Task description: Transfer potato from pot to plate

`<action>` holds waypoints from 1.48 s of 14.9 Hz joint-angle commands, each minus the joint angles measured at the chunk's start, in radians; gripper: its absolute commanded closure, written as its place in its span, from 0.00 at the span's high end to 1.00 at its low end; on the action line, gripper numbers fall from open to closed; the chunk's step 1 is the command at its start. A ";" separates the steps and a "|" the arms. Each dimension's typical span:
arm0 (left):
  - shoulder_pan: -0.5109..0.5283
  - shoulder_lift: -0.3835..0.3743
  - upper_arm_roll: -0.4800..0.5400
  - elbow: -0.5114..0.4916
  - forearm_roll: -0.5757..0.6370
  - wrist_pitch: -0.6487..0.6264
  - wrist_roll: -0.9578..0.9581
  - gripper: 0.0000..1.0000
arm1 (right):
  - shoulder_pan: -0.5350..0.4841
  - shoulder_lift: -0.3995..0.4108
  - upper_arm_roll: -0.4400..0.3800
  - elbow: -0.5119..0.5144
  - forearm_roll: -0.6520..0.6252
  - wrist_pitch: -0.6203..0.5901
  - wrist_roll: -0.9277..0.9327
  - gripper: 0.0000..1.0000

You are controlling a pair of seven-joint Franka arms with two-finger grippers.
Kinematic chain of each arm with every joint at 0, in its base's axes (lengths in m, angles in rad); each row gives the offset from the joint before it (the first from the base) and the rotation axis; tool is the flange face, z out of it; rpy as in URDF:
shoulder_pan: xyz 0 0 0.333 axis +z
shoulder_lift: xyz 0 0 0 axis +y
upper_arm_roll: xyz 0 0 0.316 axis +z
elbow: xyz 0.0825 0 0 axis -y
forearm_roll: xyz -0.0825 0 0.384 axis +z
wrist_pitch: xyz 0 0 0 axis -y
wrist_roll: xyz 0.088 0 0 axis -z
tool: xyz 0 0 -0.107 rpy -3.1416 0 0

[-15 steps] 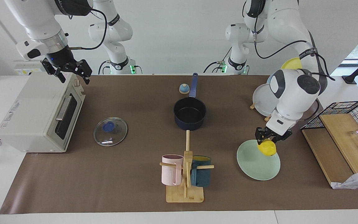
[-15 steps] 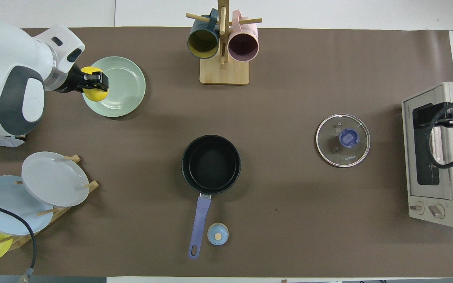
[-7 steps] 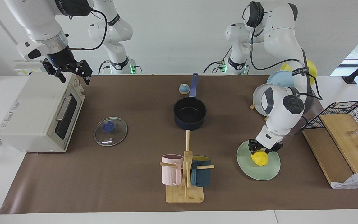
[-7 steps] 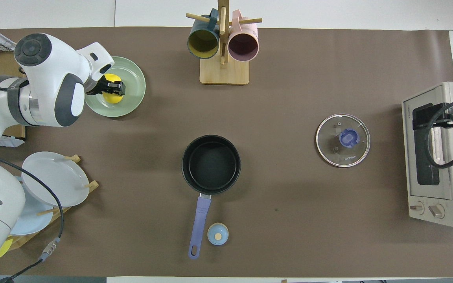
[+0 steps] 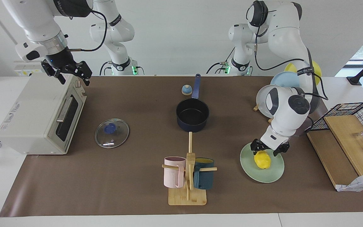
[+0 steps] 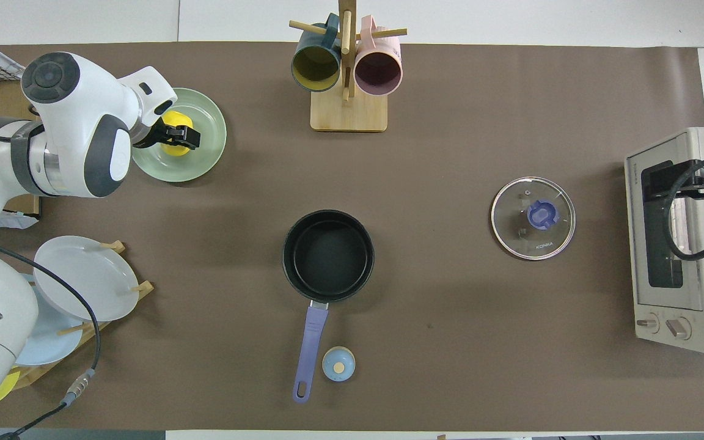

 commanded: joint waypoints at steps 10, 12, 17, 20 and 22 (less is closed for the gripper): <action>0.007 -0.550 0.062 -0.018 0.011 -0.605 -0.063 1.00 | -0.020 -0.006 0.016 -0.015 0.012 0.017 0.012 1.00; 0.019 -0.590 0.065 -0.032 0.011 -0.668 -0.055 1.00 | -0.018 -0.005 0.016 -0.010 0.013 0.014 0.014 1.00; 0.019 -0.520 0.051 -0.046 0.009 -0.669 -0.049 1.00 | -0.007 -0.006 0.012 -0.010 0.013 -0.004 0.012 1.00; 0.027 -0.450 0.045 0.031 -0.003 -0.669 -0.048 1.00 | -0.016 -0.008 0.014 -0.010 0.015 -0.003 0.011 1.00; 0.039 -0.457 0.030 0.054 -0.029 -0.662 -0.048 1.00 | -0.018 -0.008 0.012 -0.012 0.015 -0.003 0.009 1.00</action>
